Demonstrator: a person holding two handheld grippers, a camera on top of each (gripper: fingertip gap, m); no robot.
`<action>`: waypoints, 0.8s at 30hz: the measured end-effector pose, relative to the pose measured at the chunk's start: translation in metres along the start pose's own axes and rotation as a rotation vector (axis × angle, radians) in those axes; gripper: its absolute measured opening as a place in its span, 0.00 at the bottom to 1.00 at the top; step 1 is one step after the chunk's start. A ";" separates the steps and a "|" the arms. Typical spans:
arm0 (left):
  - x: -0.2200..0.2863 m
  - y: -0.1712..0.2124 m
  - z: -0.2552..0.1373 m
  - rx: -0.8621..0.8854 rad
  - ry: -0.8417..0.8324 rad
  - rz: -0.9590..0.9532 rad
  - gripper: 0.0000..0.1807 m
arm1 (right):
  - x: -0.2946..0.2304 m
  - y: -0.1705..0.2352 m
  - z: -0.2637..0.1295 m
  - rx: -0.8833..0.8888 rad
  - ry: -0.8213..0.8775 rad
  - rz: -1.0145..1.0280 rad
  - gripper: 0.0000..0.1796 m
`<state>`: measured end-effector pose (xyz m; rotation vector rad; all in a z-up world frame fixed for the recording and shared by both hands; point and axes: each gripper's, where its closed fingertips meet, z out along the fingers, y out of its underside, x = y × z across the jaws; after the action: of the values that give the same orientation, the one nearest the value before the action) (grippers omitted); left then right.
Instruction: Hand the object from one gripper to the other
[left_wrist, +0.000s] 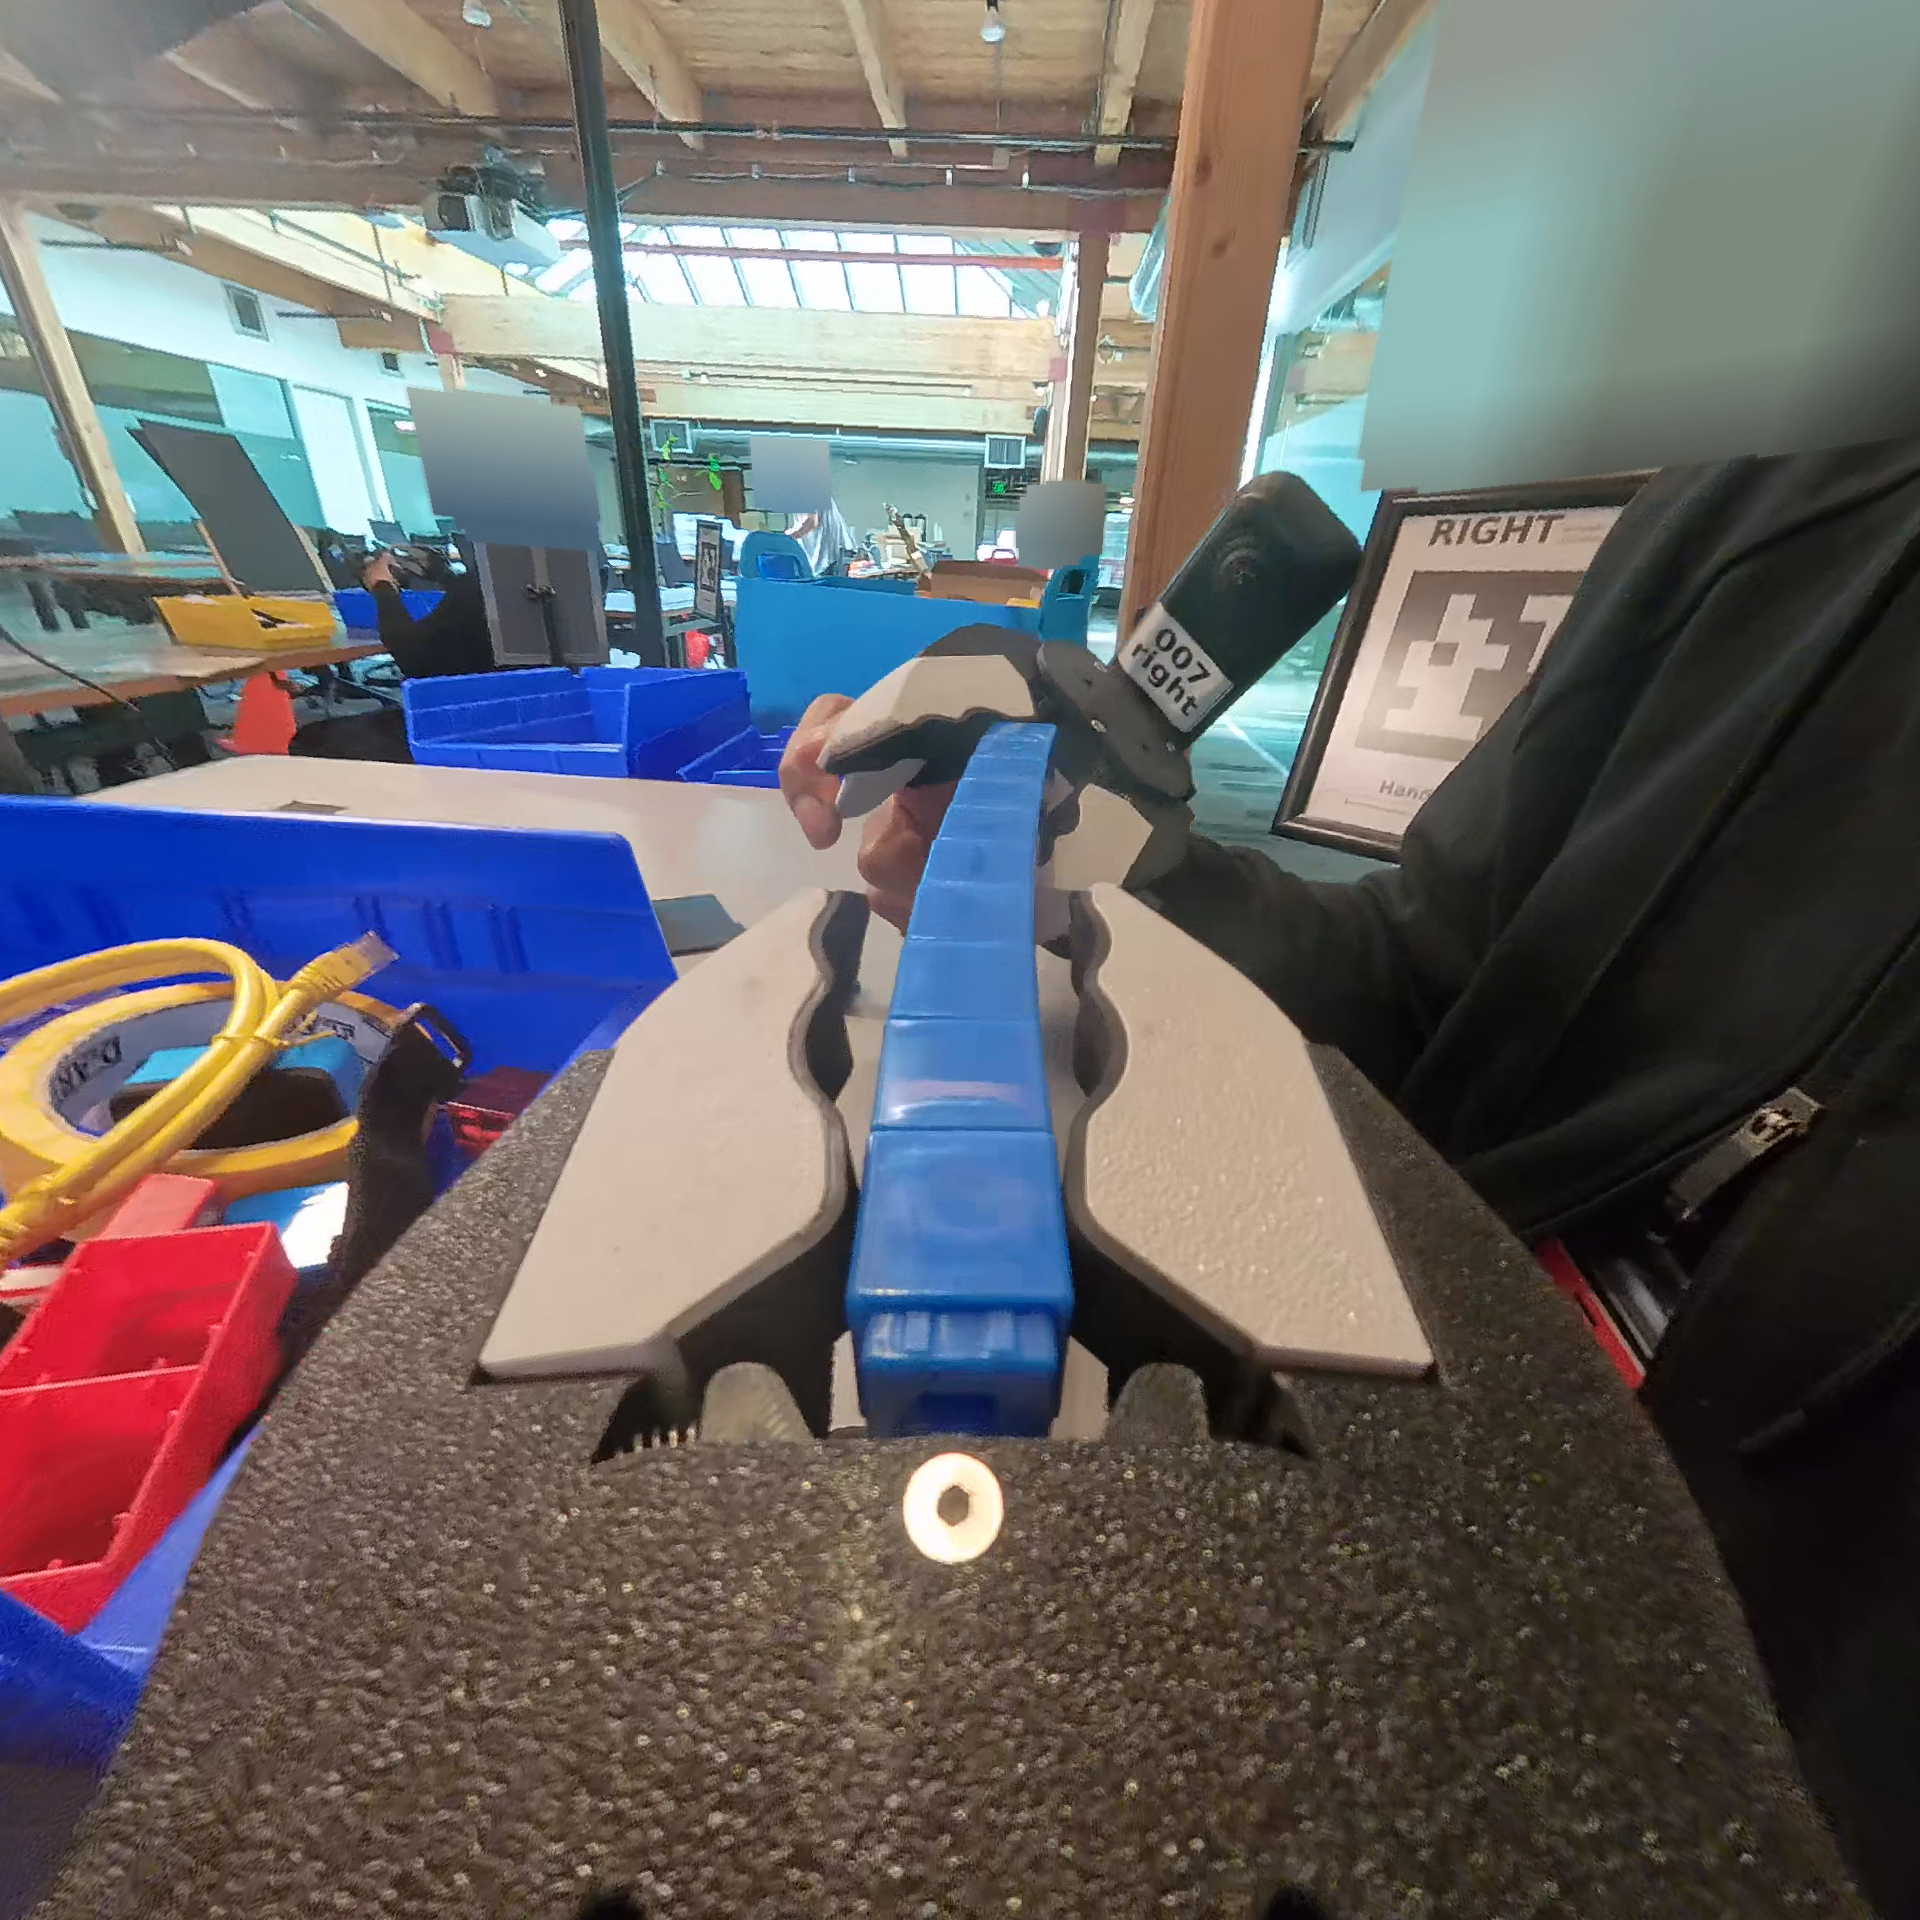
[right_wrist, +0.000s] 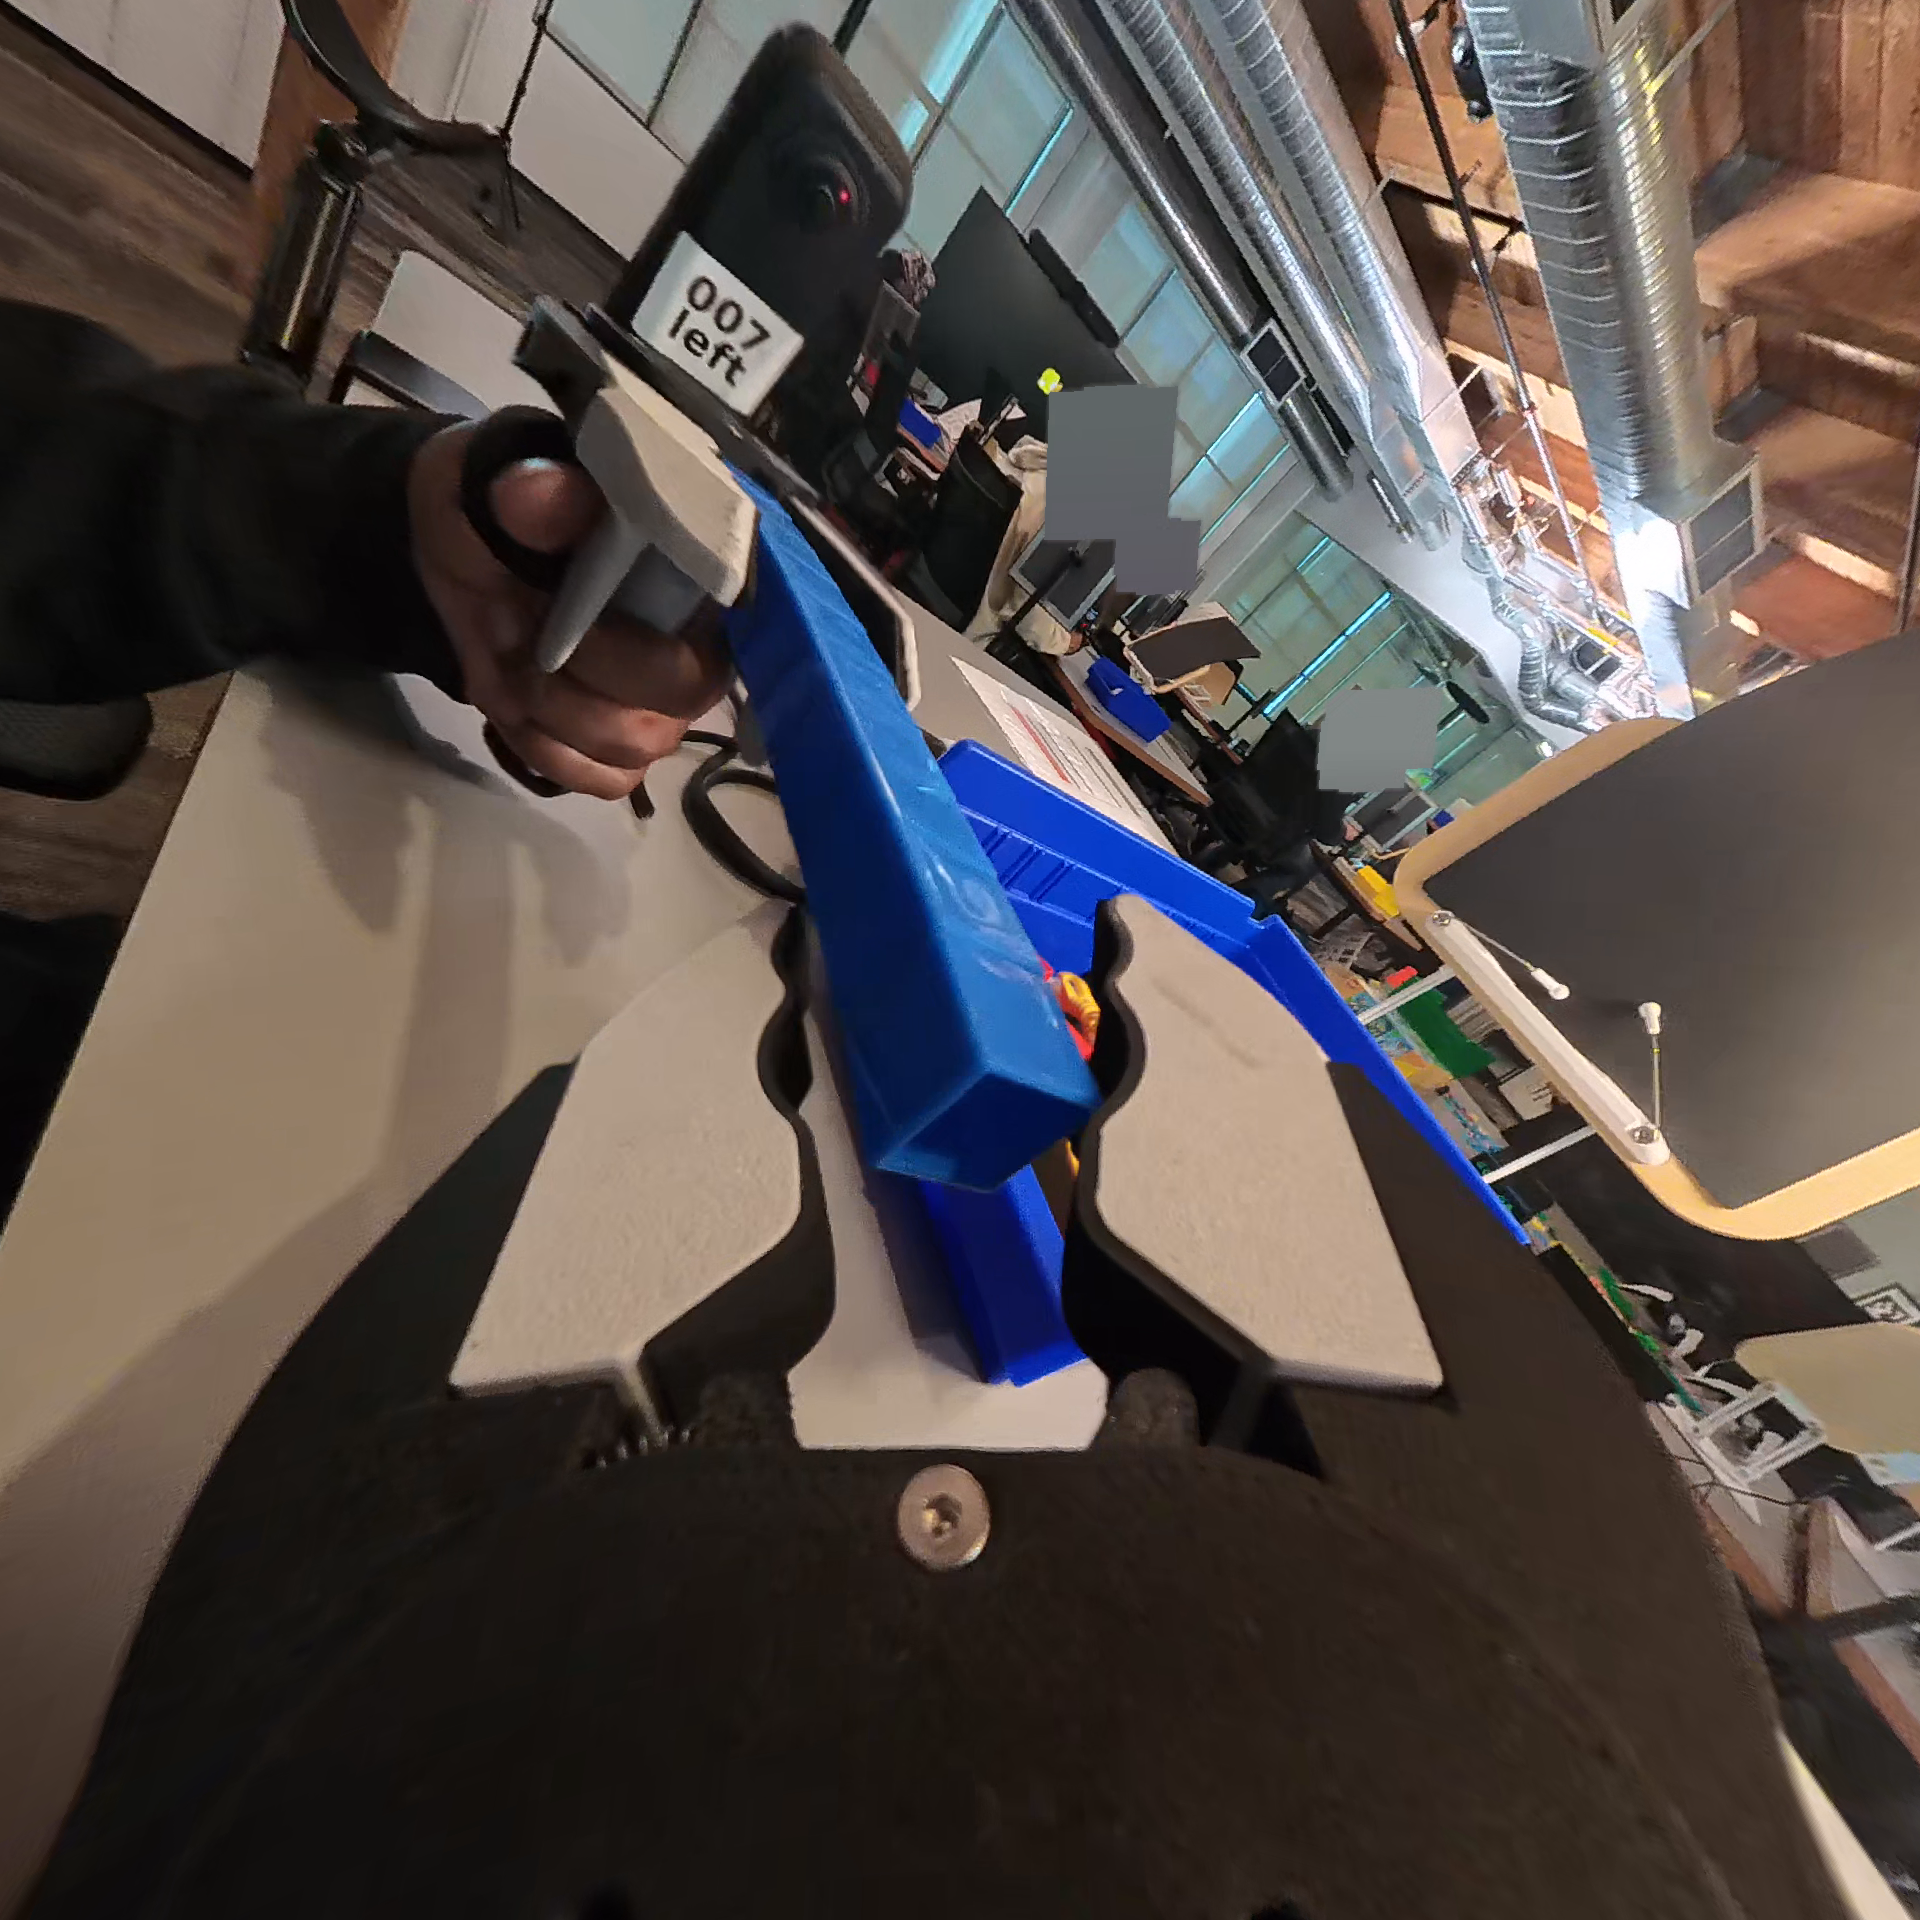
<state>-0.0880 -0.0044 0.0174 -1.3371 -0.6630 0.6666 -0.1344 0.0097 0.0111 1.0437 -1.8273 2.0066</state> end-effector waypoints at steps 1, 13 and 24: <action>-0.001 0.001 -0.001 -0.002 0.005 -0.019 0.23 | 0.000 -0.001 -0.001 0.008 0.004 -0.008 0.28; -0.014 0.005 -0.004 -0.025 -0.063 -0.056 0.23 | 0.005 0.009 0.003 -0.128 0.117 -0.286 0.27; -0.028 0.030 0.008 -0.171 -0.173 -0.023 0.23 | -0.005 0.039 0.032 -0.331 0.228 -0.613 0.19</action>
<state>-0.1140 -0.0167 -0.0126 -1.4369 -0.8898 0.7246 -0.1439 -0.0261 -0.0234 1.0535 -1.4241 1.3500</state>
